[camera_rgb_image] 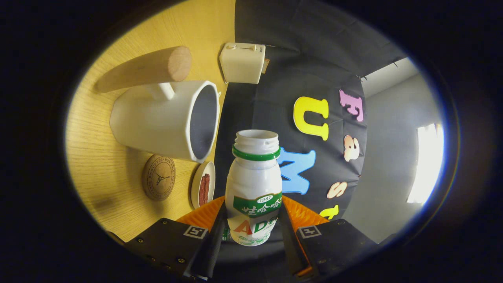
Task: Take the bottle from table, then pour the juice into the cup, finally place the bottle on the coaster
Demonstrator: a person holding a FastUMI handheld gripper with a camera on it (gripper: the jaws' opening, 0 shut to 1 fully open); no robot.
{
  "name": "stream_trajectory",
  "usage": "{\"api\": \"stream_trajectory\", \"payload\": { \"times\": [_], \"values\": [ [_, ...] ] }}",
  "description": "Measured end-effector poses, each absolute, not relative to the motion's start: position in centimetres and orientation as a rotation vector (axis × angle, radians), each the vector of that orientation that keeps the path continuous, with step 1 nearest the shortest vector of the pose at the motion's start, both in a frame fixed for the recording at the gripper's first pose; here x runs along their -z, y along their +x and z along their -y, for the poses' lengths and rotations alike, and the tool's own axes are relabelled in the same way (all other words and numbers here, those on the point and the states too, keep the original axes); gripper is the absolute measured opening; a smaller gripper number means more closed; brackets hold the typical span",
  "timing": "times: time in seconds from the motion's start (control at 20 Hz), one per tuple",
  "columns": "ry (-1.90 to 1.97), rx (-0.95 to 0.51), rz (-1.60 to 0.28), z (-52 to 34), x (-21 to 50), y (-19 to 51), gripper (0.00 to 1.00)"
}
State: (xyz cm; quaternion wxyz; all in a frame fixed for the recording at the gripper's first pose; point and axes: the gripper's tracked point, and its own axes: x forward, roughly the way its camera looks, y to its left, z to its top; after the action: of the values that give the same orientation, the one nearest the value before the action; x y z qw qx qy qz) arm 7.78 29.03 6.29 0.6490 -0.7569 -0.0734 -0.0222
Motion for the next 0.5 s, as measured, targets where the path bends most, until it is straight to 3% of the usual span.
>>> {"api": "stream_trajectory", "payload": {
  "times": [0.5],
  "values": [
    [-1.751,0.053,0.166,-29.26,-6.40,7.59,0.69]
  ]
}}
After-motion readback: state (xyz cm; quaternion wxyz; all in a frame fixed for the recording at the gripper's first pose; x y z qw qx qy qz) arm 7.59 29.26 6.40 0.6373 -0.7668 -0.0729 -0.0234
